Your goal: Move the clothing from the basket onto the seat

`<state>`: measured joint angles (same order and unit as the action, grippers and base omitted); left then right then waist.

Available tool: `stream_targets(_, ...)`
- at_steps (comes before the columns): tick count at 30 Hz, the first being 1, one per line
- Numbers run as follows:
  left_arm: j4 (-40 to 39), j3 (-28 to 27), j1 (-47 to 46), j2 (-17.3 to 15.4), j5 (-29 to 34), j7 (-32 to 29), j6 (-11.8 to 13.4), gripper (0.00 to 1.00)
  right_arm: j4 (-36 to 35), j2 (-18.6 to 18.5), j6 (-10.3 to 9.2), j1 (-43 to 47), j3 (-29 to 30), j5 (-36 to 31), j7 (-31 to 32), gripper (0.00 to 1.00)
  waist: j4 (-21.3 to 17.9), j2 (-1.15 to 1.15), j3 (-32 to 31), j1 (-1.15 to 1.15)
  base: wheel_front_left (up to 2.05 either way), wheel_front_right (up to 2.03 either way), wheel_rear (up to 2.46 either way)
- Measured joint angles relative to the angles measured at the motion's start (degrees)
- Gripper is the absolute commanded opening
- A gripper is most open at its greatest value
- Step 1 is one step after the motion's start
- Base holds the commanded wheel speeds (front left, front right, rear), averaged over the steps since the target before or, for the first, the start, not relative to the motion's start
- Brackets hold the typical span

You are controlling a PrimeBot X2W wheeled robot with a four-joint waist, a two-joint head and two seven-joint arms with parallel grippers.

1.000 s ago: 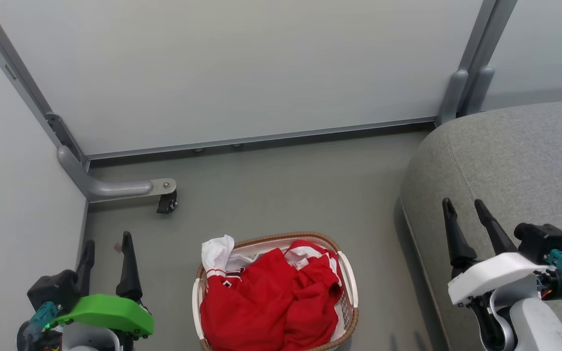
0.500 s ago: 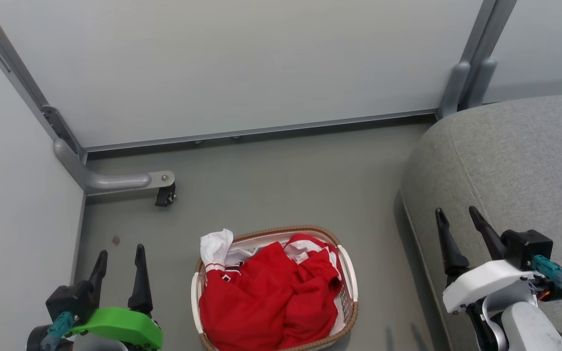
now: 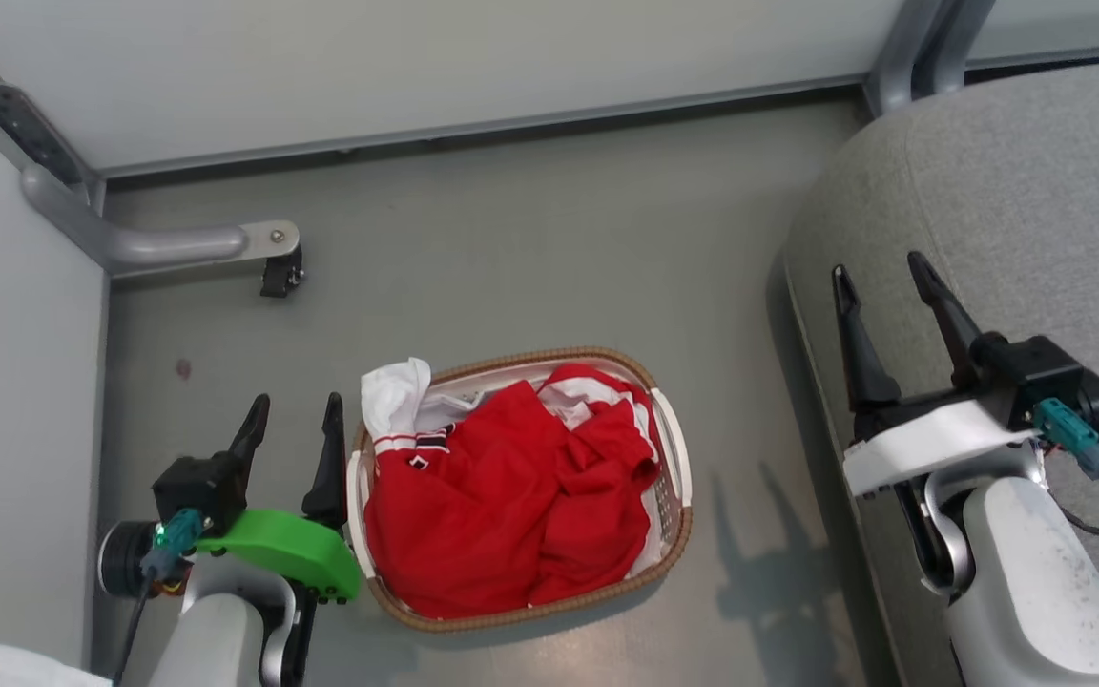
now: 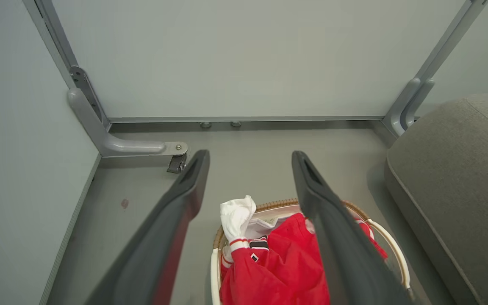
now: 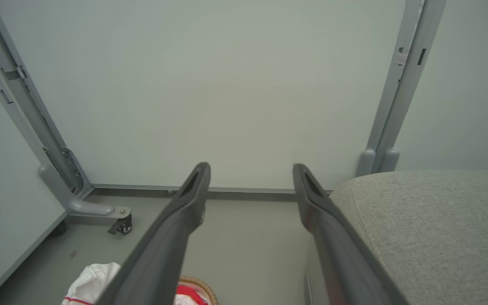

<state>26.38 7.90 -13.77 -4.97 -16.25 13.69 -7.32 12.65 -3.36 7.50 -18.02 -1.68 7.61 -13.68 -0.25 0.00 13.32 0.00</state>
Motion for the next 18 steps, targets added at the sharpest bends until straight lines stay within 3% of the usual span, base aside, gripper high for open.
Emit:
stream_targets(6,3.39,3.03,-6.26,-2.29,2.01,0.56,-0.02,1.0,-3.49,0.44,0.0,-4.25,-1.4,-3.13,-0.58,1.0,-1.14,0.0,6.43,0.0,0.0,0.0,0.0)
stream_targets(18,12.81,6.92,-14.77,-5.43,5.98,1.45,-0.05,1.0,-8.13,0.48,0.0,-9.75,-4.15,-1.82,-1.32,1.0,-4.55,0.0,19.56,0.0,0.0,0.0,0.0)
